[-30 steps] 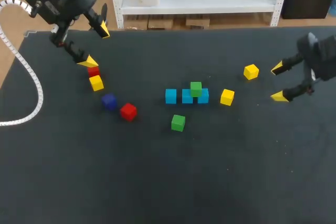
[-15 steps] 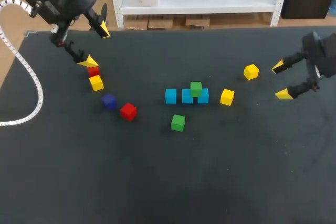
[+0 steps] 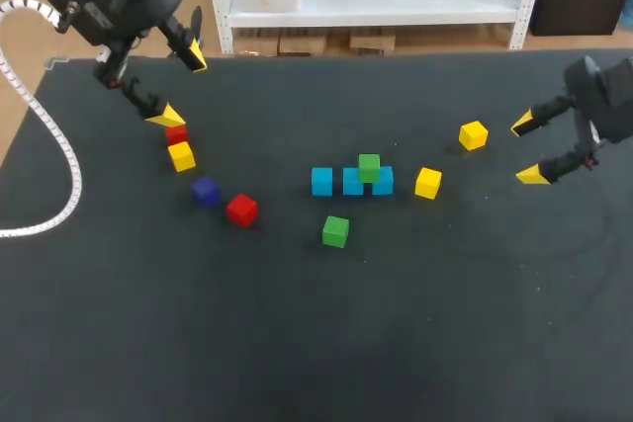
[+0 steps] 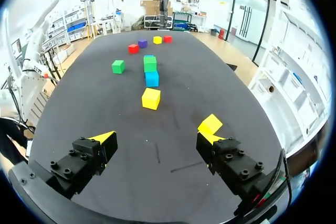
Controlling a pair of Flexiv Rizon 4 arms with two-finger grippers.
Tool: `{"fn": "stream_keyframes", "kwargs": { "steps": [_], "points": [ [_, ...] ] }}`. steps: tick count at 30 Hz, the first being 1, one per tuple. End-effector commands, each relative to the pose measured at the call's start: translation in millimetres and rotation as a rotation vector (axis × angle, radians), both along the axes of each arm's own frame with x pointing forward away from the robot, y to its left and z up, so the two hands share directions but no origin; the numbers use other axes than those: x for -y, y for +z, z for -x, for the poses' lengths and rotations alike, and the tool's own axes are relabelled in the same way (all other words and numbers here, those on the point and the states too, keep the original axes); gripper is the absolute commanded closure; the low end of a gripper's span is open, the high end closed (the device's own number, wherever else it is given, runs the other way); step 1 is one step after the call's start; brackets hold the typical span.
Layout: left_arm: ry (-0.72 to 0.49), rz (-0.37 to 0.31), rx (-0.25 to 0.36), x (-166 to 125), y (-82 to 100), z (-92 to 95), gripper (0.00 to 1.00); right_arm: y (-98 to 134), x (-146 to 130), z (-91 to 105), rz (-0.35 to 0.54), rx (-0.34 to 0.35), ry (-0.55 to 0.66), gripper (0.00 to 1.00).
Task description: Place the blue cubes, place green cubes on the blue cubes, place the yellow cubes on the green cubes, then place the red cubes on the yellow cubes, and place purple cube on the red cubes.
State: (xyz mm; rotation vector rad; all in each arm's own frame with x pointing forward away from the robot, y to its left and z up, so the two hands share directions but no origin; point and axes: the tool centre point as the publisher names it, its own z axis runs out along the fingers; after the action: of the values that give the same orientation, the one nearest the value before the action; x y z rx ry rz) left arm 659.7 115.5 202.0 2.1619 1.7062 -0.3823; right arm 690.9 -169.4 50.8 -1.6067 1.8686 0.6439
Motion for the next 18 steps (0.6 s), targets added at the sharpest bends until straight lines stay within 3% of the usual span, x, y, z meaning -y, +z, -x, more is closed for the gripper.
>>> {"fn": "stream_keyframes", "kwargs": {
  "steps": [1,12,18],
  "points": [
    [-0.037,-0.009,-0.004,9.4,-2.0,11.6,0.00,-0.4,0.4,0.9,-0.002,0.003,-0.001,0.00],
    [-0.083,-0.044,-0.020,81.0,-23.4,39.5,0.00,-0.4,0.4,0.9,-0.002,0.003,-0.001,0.00],
    [-0.073,-0.075,-0.032,121.5,-46.6,50.2,0.00,-0.4,0.4,0.9,-0.002,0.003,-0.001,0.00]
  ]
}}
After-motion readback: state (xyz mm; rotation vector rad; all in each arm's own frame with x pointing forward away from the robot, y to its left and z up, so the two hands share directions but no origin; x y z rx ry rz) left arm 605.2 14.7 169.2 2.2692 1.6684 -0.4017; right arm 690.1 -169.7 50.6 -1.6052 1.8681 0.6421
